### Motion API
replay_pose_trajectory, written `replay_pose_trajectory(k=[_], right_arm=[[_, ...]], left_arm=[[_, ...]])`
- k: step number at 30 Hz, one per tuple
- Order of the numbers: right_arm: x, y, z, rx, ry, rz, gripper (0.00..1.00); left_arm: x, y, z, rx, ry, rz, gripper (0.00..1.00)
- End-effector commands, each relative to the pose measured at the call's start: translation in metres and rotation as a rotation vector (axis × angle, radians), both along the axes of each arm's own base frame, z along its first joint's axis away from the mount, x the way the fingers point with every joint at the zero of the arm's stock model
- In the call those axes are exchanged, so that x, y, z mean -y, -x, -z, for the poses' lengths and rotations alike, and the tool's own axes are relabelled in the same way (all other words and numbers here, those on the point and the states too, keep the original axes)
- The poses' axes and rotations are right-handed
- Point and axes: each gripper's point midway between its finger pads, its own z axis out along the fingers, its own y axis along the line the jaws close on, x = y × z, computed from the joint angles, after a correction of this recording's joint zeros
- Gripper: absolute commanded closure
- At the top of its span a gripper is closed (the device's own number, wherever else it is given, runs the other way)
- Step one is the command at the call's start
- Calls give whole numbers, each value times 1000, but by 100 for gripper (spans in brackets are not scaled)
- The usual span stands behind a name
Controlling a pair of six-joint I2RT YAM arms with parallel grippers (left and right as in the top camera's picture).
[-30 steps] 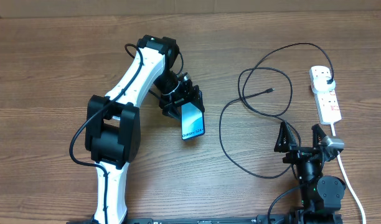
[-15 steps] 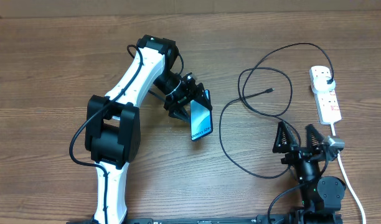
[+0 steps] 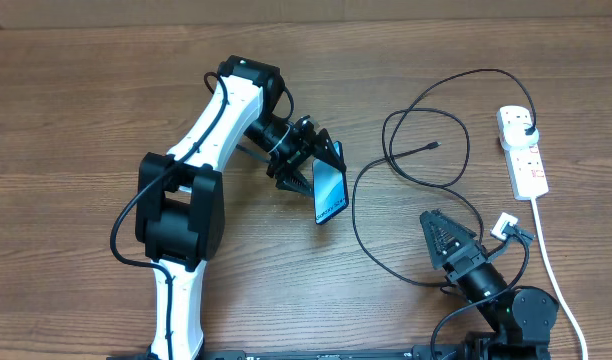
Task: Plug charger to phone and switch on socket
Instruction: 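Move the right gripper to the phone and grasp its lower edge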
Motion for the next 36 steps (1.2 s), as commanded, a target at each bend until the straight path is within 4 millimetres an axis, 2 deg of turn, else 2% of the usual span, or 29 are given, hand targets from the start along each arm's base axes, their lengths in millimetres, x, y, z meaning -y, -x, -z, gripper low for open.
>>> replay_pose_trajectory(k=[1, 10, 20, 26, 29, 33, 36], right_arm=[[-11, 8, -4, 30, 15, -75, 1], [0, 9, -7, -112, 72, 4, 1], [0, 6, -45, -241, 131, -3, 1], [-22, -8, -51, -329, 187, -107, 1], [-36, -17, -42, -377, 233, -125, 1], [-65, -24, -30, -377, 308, -156, 1], [-80, -31, -21, -367, 380, -107, 1]], left_arm=[[3, -9, -16, 2, 75, -36, 45], [5, -10, -18, -1, 88, -41, 45], [5, -9, -18, -2, 89, -42, 45], [5, -10, -19, -4, 95, -44, 46], [5, -10, -19, -4, 95, -44, 46], [5, -10, -19, -3, 95, -44, 46], [5, -10, -19, -3, 95, -44, 46]])
